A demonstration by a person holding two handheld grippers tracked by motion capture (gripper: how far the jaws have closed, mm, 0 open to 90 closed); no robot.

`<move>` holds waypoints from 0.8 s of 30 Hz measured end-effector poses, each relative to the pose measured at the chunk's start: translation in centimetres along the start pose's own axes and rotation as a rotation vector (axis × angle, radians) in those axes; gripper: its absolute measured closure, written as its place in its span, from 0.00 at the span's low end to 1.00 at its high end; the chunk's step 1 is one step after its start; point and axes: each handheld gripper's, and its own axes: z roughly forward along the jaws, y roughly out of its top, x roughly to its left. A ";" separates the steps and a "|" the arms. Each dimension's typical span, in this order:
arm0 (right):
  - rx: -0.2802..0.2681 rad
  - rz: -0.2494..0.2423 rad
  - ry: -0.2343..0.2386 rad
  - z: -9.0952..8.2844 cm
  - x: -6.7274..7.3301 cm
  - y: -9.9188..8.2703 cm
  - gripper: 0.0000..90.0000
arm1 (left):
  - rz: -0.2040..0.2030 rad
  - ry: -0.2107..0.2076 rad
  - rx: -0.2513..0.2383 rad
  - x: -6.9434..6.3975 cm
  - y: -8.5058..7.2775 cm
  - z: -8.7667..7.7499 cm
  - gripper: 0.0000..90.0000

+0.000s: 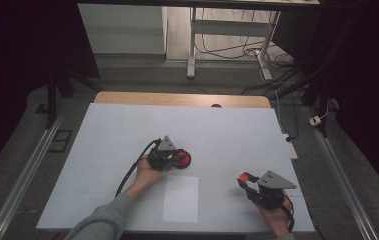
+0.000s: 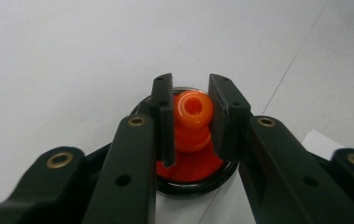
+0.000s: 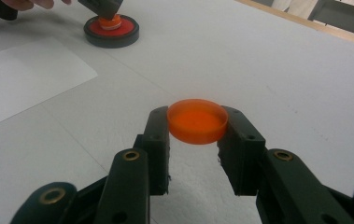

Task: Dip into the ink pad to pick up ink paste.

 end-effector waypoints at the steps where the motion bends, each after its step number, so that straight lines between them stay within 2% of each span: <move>1: 0.001 -0.001 -0.001 0.0 0.0 0.0 0.72 | 0.002 0.001 0.000 0.0 0.0 0.0 0.80; 9: 0.000 0.000 0.000 0.0 -0.1 0.0 0.72 | 0.002 -0.008 -0.001 0.1 0.0 0.0 0.80; 12: -0.001 0.000 0.002 0.1 0.0 0.0 0.72 | -0.030 -0.040 -0.011 0.7 -0.1 -0.1 0.80; 14: -0.005 0.003 0.003 0.1 0.0 0.1 0.72 | -0.024 -0.025 -0.015 0.7 0.0 -0.3 0.80; 18: -0.011 0.010 -0.001 0.0 -0.2 0.1 0.72 | -0.058 -0.046 -0.091 1.0 0.4 -1.5 0.80; 24: -0.013 0.011 -0.003 0.0 -0.2 0.2 0.72 | -0.068 -0.059 -0.132 0.8 1.2 -2.8 0.80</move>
